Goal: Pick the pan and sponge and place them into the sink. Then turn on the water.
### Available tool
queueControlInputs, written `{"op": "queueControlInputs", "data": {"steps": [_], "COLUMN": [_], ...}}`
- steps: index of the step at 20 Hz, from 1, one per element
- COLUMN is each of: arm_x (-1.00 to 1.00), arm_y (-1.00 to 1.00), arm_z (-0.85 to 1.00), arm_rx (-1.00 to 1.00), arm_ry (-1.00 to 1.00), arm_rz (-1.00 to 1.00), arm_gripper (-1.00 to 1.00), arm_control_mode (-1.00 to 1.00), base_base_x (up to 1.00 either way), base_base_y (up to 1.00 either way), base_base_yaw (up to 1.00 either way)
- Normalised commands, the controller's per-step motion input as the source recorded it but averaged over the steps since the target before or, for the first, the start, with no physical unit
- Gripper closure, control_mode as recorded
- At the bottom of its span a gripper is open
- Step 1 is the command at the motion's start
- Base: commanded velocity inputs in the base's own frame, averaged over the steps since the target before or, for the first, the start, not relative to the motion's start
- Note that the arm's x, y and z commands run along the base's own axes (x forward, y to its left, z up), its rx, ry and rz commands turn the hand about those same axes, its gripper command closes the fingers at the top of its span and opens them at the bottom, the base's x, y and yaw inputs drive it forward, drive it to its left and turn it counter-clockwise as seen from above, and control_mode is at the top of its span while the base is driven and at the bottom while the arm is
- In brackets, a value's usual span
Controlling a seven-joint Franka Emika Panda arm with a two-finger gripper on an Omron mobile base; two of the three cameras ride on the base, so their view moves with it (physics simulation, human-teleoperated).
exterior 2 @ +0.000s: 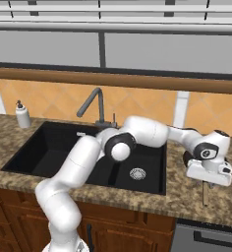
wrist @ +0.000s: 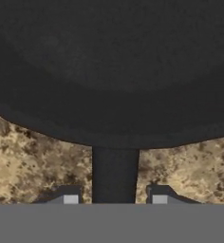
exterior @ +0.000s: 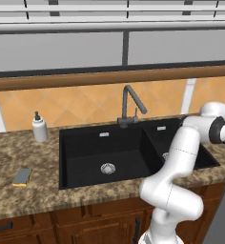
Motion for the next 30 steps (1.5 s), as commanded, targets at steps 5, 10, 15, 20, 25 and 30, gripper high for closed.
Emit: {"op": "queueControlInputs", "data": {"steps": [5,10,15,20,25,30], "arm_x": [0.0,-0.08,-0.44,-0.64,-0.55,-0.35], "arm_y": [0.0,0.08,0.61,0.92,1.0,1.0], "arm_z": [-0.12,-0.02,0.09,0.59,0.65,0.72], "arm_rx": [0.0,0.0,0.0,-0.09,-0.1,-0.05], "arm_ry": [0.0,0.0,-0.14,-0.26,-0.43,-0.47], "arm_rz": [0.0,0.04,0.18,0.25,0.27,0.28], "arm_gripper": [1.0,1.0,1.0,1.0,1.0,1.0], "arm_control_mode": [-1.0,-1.0,-1.0,-1.0,-1.0,-1.0], "base_base_x": [0.0,0.0,0.0,0.0,0.0,0.0], "base_base_y": [0.0,0.0,0.0,0.0,0.0,0.0], "base_base_yaw": [0.0,0.0,0.0,0.0,0.0,0.0]}}
